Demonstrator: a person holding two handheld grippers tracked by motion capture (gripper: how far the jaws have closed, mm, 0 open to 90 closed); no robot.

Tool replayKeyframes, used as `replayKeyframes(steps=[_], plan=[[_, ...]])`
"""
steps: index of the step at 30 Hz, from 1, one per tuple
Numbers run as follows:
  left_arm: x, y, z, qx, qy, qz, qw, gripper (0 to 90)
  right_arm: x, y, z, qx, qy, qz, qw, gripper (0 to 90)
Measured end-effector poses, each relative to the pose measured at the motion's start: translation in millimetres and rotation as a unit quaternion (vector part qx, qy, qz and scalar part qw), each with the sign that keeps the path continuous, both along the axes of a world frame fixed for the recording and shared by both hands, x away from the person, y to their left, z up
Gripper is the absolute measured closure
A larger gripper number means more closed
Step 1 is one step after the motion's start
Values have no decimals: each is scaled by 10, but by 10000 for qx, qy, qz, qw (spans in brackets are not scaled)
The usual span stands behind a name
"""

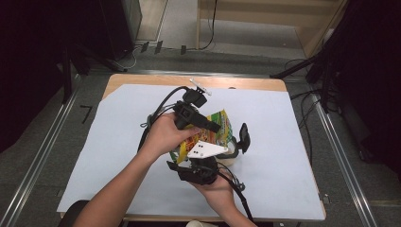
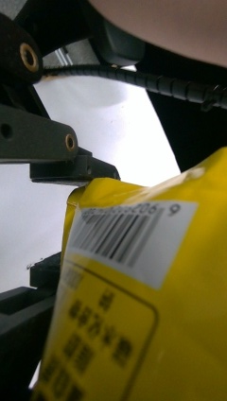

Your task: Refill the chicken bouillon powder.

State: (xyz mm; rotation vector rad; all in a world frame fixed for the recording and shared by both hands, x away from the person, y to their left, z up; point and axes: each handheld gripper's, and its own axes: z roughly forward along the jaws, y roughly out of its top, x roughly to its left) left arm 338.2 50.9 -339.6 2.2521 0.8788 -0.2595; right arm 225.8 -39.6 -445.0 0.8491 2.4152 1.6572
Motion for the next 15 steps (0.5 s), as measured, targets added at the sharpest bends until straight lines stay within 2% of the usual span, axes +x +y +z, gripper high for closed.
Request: replayKeyframes(steps=[2,10,15], plan=[[14,12,0,-5,16,13,10000,738,-1,-2,14,61,41,17,10000,610],[24,30,3,-45,12,38,10000,738,-2,-1,33,50,53,12,10000,609],[16,18,1,2,-20,40,10000,736,5,-3,20,46,62,22,10000,609]])
